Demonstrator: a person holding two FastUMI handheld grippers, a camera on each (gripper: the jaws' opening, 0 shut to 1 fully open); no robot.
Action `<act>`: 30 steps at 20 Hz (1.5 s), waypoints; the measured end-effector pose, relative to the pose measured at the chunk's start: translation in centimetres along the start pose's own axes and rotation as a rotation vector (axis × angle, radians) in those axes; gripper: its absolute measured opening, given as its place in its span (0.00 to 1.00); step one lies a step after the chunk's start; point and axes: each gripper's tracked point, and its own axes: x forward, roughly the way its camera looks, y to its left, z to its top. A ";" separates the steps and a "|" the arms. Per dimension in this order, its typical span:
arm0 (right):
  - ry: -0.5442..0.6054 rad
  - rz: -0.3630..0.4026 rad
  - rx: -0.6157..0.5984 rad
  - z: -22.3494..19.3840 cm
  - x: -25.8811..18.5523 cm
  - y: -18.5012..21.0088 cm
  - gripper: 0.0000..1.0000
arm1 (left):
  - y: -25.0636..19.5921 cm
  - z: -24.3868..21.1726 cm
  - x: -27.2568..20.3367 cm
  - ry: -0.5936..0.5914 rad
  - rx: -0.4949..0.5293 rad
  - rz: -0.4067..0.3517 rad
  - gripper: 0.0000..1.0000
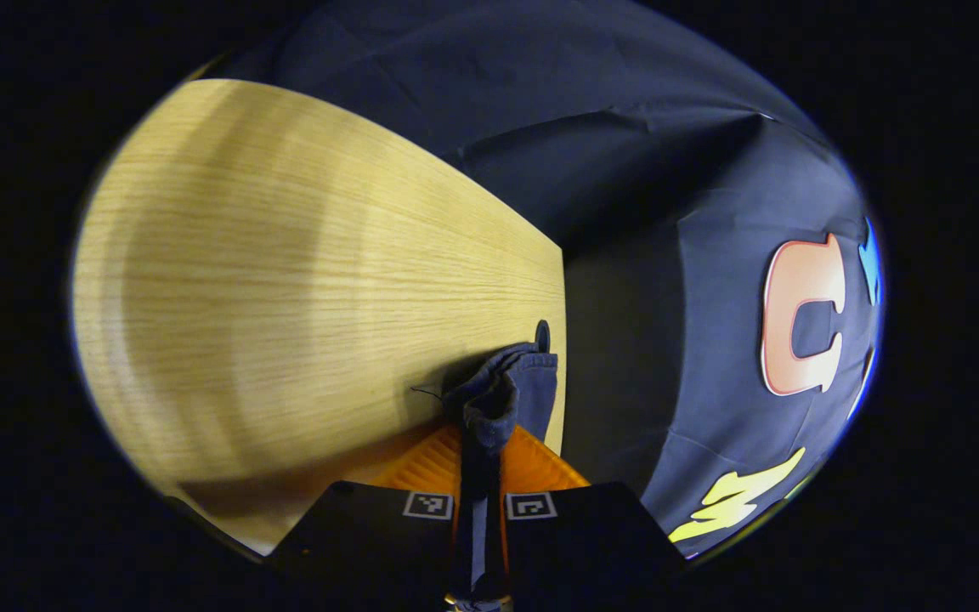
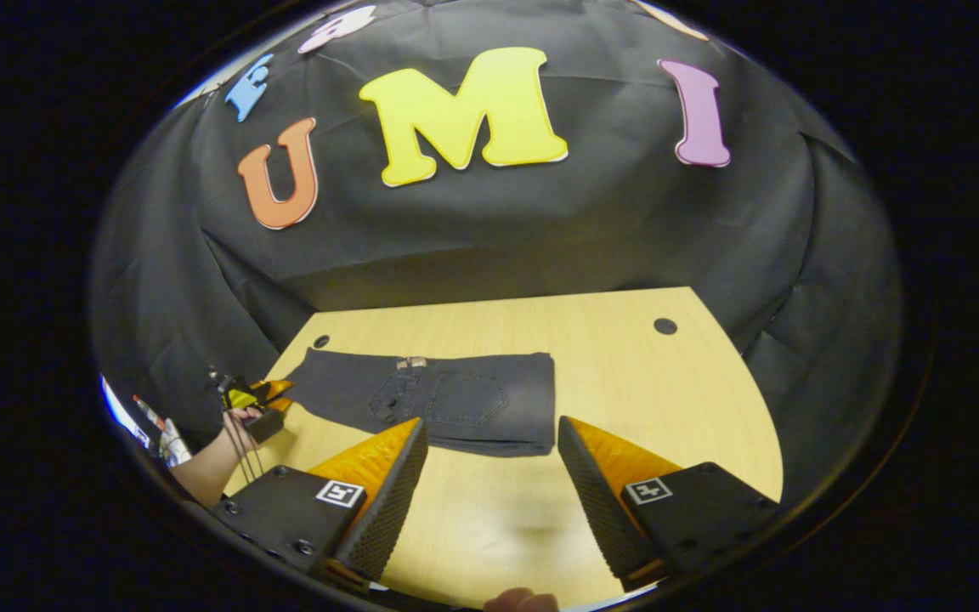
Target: Grasp the waist and the cuffs of the jeans and fold them to make the two legs overlap; first hold the waist and fold one-third of the jeans toward the cuffs, then hold the cuffs and fold the remaining one-third in the same direction to finish folding.
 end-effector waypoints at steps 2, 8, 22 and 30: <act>-0.023 -0.002 0.000 0.3 -0.7 0.1 0.98 | -1.7 -0.3 -1.0 -0.017 0.065 -0.014 0.07; -0.084 -0.005 0.032 0.3 -3.3 -0.9 1.00 | -10.2 -4.1 -4.4 -0.037 0.301 -0.118 0.06; -0.164 -0.169 0.226 -3.5 -11.3 -11.5 0.98 | -21.1 -33.1 -8.2 0.183 0.809 -0.339 0.06; -0.129 -0.279 0.280 -6.1 -13.5 -16.6 0.92 | -13.9 -46.1 -3.6 0.328 1.062 -0.269 0.06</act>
